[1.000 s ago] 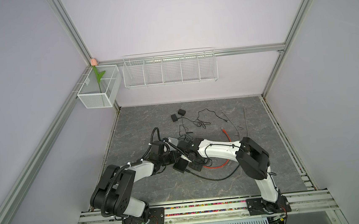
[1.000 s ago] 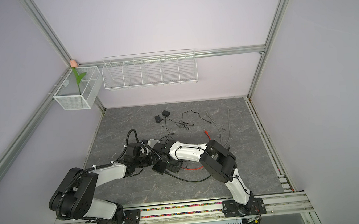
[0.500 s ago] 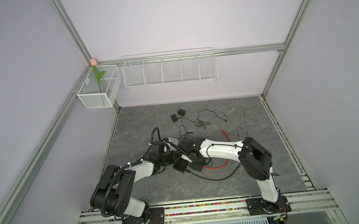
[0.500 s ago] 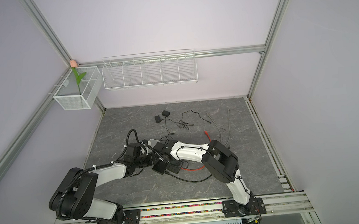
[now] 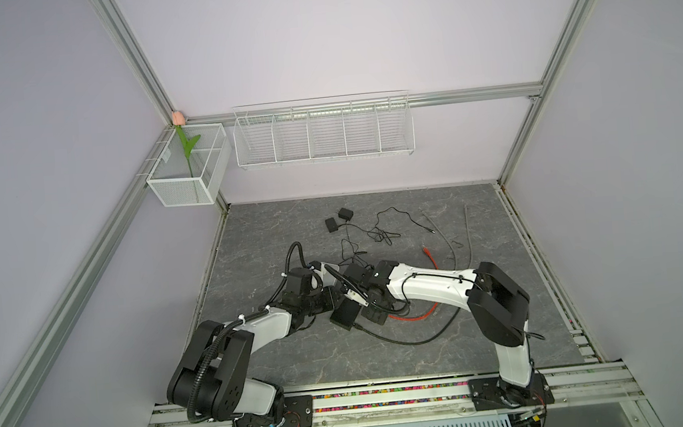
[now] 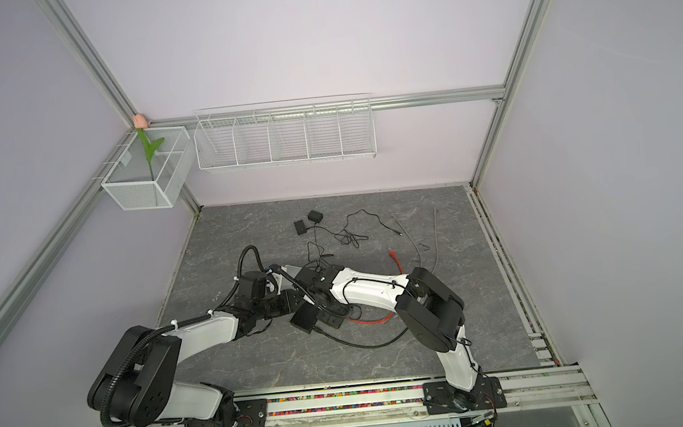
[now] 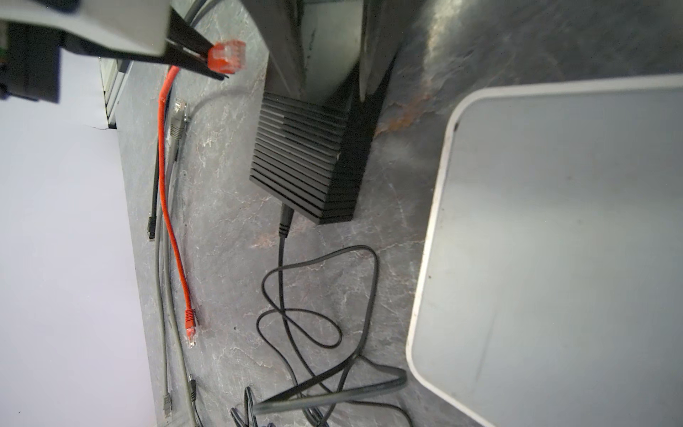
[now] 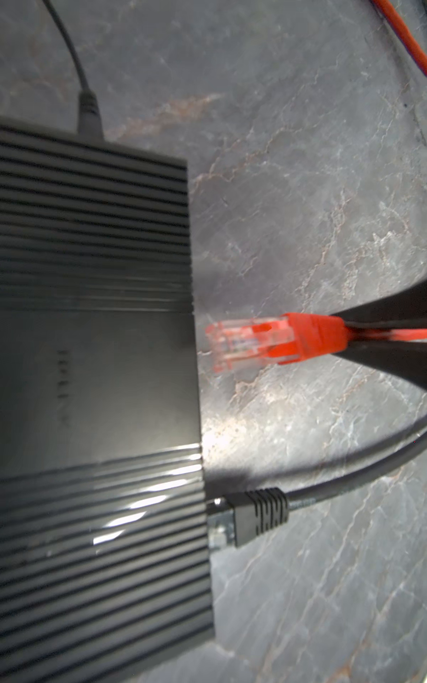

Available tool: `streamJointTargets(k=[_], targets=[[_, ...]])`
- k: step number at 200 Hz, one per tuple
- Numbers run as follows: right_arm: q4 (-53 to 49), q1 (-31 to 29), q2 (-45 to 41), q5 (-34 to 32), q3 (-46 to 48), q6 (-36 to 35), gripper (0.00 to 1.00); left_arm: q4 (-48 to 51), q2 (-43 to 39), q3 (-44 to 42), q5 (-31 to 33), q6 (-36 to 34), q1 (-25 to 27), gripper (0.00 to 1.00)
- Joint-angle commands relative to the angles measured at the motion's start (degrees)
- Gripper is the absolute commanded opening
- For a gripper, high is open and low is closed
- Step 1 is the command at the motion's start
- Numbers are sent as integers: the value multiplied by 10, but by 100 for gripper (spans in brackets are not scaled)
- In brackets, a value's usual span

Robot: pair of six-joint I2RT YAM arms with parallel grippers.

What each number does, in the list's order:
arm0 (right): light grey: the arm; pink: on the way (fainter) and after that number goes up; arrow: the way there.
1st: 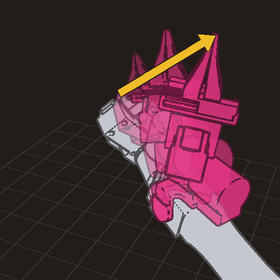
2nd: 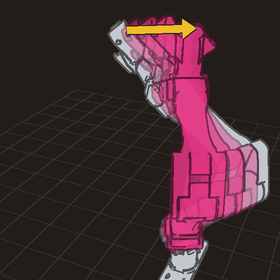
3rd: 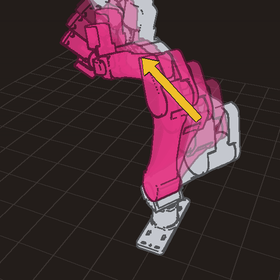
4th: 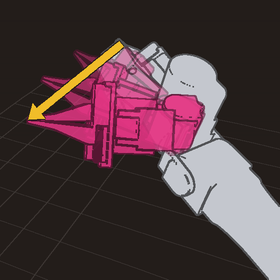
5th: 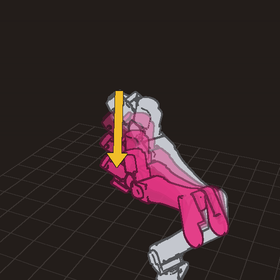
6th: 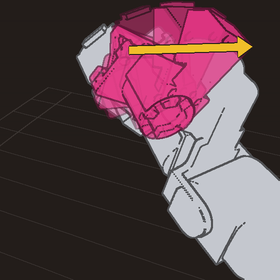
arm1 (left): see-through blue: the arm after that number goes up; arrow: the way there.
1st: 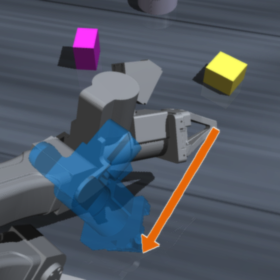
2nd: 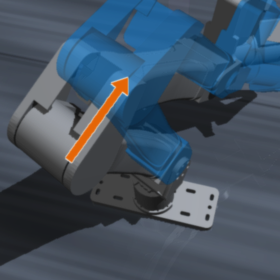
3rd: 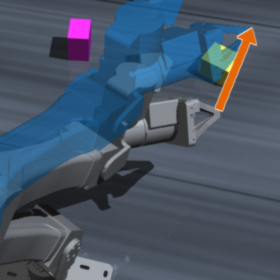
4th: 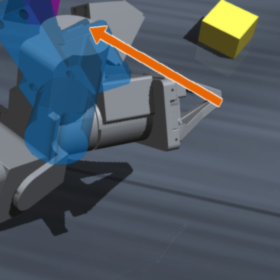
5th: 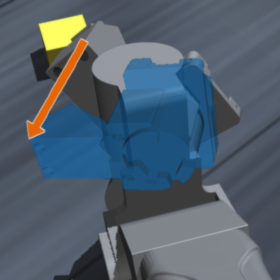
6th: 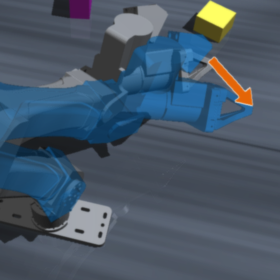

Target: Insert the plug into the switch port

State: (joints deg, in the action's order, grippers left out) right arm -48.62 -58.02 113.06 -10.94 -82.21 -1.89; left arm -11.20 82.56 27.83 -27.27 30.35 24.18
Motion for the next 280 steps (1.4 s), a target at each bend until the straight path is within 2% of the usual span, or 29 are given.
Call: streamJointTargets(k=[1,210,280], targets=[[-2,3,2,-1,13,11,6,2,-1,3,-13,-1,-5,27],[-23,9,70,40,-39,-12,6,-26,46,15,-31,6,-4,29],[-55,7,72,21,-52,-22,6,-26,50,16,-31,6,-4,29]])
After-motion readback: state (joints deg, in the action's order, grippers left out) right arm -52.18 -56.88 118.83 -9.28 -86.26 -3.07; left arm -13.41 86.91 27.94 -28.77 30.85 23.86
